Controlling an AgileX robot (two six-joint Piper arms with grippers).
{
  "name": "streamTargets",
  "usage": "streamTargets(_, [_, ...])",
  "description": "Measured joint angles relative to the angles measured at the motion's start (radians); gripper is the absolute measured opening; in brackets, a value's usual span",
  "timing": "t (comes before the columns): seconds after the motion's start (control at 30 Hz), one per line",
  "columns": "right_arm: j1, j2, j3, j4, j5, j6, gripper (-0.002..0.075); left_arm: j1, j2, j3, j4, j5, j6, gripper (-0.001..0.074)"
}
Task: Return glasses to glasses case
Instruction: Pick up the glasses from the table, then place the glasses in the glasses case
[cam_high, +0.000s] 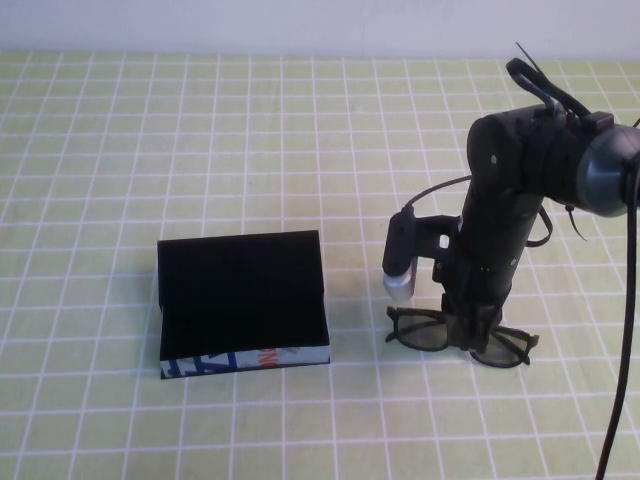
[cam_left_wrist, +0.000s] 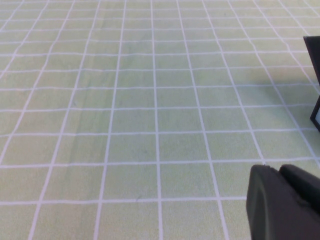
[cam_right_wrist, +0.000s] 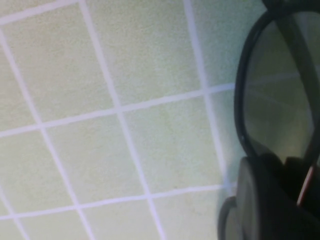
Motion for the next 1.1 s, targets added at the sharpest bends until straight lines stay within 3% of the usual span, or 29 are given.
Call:
streamTargets(0.17, [0.047,-0.085,0.0,-0.013,0.028,0.052,0.0054,0.0,0.0,0.0,0.0,0.0,0.0,-0.0002])
streamTargets(0.37, [0.172,-0.172,-0.063,-0.061,0.058,0.065,0.0054,0.0,0.0,0.0,0.0,0.0,0.0,-0.0002])
streamTargets(0.7, [0.37,0.035,-0.396,-0.106,0.062,0.079,0.0053,0.0,0.0,0.0,0.0,0.0,0.0,-0.0002])
streamTargets(1.1, [0.423,0.218,-0.584,-0.115,0.066,0.026,0.0053,0.0,0.0,0.0,0.0,0.0,0.0,-0.0002])
